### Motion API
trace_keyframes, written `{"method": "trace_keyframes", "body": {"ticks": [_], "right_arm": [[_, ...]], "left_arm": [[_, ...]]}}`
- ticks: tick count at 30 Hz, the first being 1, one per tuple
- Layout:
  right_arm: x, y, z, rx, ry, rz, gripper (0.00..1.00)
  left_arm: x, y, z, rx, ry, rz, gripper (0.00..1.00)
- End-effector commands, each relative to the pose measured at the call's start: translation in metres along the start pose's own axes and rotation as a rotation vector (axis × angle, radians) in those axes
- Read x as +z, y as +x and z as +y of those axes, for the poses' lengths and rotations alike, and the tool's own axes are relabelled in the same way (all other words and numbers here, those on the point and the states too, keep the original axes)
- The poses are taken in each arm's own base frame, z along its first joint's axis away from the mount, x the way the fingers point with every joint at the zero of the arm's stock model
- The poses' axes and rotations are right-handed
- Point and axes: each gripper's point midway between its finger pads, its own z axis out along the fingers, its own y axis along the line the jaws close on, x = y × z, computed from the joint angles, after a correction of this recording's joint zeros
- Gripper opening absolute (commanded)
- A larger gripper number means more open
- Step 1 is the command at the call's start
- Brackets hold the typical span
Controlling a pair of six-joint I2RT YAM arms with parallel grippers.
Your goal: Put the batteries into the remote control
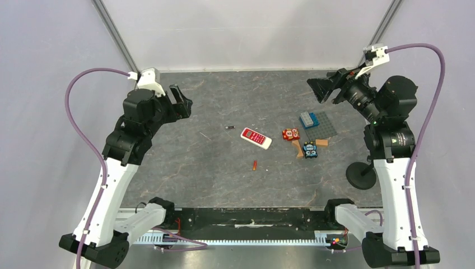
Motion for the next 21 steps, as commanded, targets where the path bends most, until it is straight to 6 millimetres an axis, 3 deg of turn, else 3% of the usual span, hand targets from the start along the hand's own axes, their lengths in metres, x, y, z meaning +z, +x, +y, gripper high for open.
{"method": "trace_keyframes", "body": {"ticks": [1,6,9,14,18,21], "right_arm": [[0.002,0.003,-0.005,0.023,0.019,-0.009,0.79],[0.010,0.027,-0.007,0.073,-0.009,0.085,0.80],[0.015,0.046,-0.012,0.111,-0.008,0.136,0.79],[0.025,0.080,0.017,0.127,-0.114,0.211,0.79],[0.041,0.132,0.048,0.108,-0.134,0.329,0.80],[0.050,0.185,0.059,0.073,-0.111,0.442,0.87]], "left_arm": [[0.001,-0.005,0.002,-0.039,-0.019,-0.017,0.88],[0.000,-0.003,0.010,-0.055,-0.054,-0.046,0.88],[0.004,0.008,0.012,-0.026,-0.048,-0.022,0.88],[0.011,0.035,0.011,-0.012,-0.018,0.051,0.88],[0.013,0.055,0.005,-0.011,0.040,0.110,0.86],[0.012,0.066,0.005,-0.020,0.053,0.133,0.84]]}}
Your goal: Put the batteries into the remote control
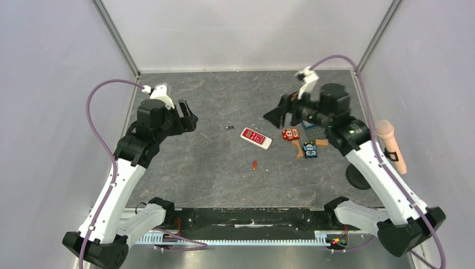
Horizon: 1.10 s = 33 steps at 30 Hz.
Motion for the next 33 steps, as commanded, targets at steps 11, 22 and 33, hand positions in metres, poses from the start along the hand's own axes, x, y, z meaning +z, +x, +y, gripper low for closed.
{"method": "trace_keyframes", "body": {"ticks": [11,22,33], "right_arm": [[0.100,0.162,-0.063,-0.367,0.243,0.447,0.98],[0.149,0.218,-0.114,-0.379,0.185,0.685,0.98],[0.152,0.254,-0.141,-0.334,0.135,0.842,0.96]], "left_arm": [[0.008,0.027,-0.006,-0.045,0.070,0.044,0.84],[0.024,0.042,-0.012,-0.031,0.110,0.089,0.83],[0.034,0.052,-0.015,-0.021,0.148,0.102,0.83]]}}
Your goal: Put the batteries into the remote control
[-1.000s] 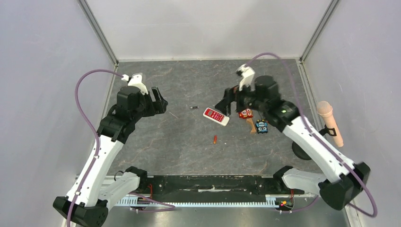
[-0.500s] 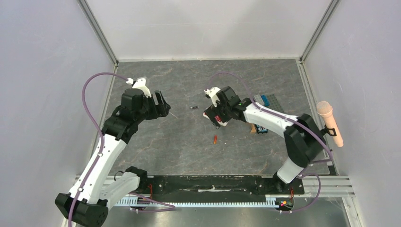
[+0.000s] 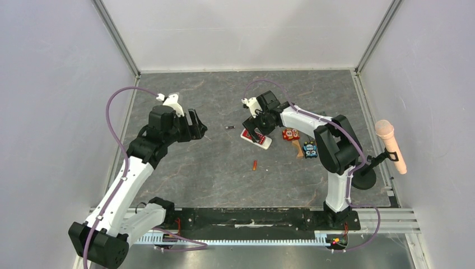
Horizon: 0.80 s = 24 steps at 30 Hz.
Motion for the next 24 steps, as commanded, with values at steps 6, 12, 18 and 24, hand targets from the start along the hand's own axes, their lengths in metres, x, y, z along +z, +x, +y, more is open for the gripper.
{"method": "trace_keyframes", "body": {"ticks": [6,12,18,24], "right_arm": [[-0.006,0.024,0.007,-0.029,-0.036,0.057,0.92],[-0.019,0.011,0.017,-0.002,-0.070,-0.030,0.95],[-0.015,0.021,0.021,-0.012,-0.057,-0.004,0.94],[-0.002,0.043,0.019,-0.045,0.038,0.069,0.77]], "left_arm": [[0.008,-0.003,-0.007,-0.018,0.048,-0.024,0.83],[0.006,-0.001,-0.007,-0.036,0.048,-0.024,0.82],[0.002,0.001,-0.008,-0.053,0.053,-0.031,0.82],[-0.003,0.005,-0.007,-0.061,0.055,-0.033,0.82]]}}
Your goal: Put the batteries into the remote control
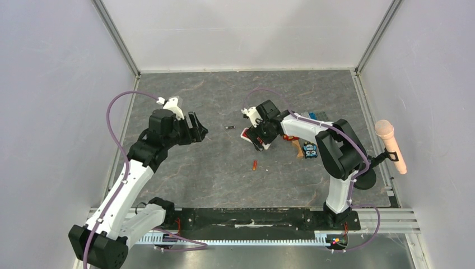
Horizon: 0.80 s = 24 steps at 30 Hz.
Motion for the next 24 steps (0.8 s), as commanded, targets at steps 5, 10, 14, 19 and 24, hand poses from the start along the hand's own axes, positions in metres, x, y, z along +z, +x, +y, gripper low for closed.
{"method": "trace_keyframes", "body": {"ticks": [5,10,14,19,24], "right_arm": [[-0.002,-0.001,-0.003,0.046,0.098,-0.019,0.40],[-0.030,-0.038,0.023,0.111,-0.027,-0.159,0.38],[-0.071,-0.073,0.062,0.194,-0.228,-0.316,0.38],[-0.136,-0.112,0.111,0.365,-0.528,-0.517,0.38],[-0.210,-0.134,0.150,0.481,-0.835,-0.709,0.38]], "left_arm": [[-0.012,-0.005,-0.006,-0.026,0.030,-0.042,0.82],[-0.022,-0.008,-0.015,-0.010,0.081,-0.061,0.82],[-0.036,-0.014,-0.028,-0.002,0.155,-0.104,0.82],[-0.059,-0.028,-0.060,-0.051,0.307,-0.152,0.82],[-0.083,-0.042,-0.101,-0.102,0.528,-0.174,0.82]]}}
